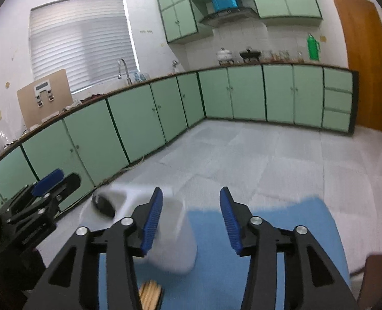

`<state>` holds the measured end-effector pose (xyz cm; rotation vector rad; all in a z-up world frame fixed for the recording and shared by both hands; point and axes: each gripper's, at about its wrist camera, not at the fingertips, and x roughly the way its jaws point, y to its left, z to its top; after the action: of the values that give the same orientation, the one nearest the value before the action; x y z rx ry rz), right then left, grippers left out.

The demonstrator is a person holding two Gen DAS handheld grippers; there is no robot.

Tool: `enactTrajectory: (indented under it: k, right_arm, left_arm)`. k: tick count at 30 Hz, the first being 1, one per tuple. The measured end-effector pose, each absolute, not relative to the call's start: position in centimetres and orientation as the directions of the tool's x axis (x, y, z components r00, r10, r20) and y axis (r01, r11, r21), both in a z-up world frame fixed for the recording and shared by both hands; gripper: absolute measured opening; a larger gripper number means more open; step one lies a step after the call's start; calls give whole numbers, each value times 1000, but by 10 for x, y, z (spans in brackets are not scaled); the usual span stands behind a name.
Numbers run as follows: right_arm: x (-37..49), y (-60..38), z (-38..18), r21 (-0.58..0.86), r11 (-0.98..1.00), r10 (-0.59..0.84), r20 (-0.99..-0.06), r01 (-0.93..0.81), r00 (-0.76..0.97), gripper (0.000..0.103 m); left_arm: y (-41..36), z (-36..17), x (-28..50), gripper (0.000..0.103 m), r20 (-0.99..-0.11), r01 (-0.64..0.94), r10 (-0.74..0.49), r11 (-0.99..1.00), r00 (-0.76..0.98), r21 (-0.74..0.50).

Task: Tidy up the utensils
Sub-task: 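Carry both spoons over the white holder and open both tools to drop them in, then grasp a black chopstick with the right tool while the left tool grasps a plain wooden chopstick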

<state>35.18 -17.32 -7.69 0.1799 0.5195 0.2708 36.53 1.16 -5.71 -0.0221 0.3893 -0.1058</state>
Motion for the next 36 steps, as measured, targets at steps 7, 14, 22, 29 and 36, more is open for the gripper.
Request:
enactTrajectory:
  k: [7, 14, 22, 29, 36]
  right_arm:
    - [256, -178, -133, 276, 941, 327, -600, -195, 730, 48]
    - [180, -169, -170, 264, 940, 341, -699, -216, 628, 48]
    - [150, -152, -186, 240, 936, 348, -742, -258, 573, 48]
    - [138, -139, -197, 117, 963, 243, -765, -243, 597, 47]
    - [134, -147, -198, 156, 960, 267, -758, -231, 596, 45]
  left_arm:
    - [9, -115, 268, 62, -561, 101, -128, 992, 818, -78]
    - [11, -164, 205, 63, -684, 114, -124, 992, 718, -61]
    - [22, -174, 191, 64, -718, 80, -85, 996, 691, -41]
    - [25, -176, 186, 66, -733, 84, -86, 996, 675, -39]
    - [19, -177, 178, 71, -737, 118, -94, 993, 670, -19]
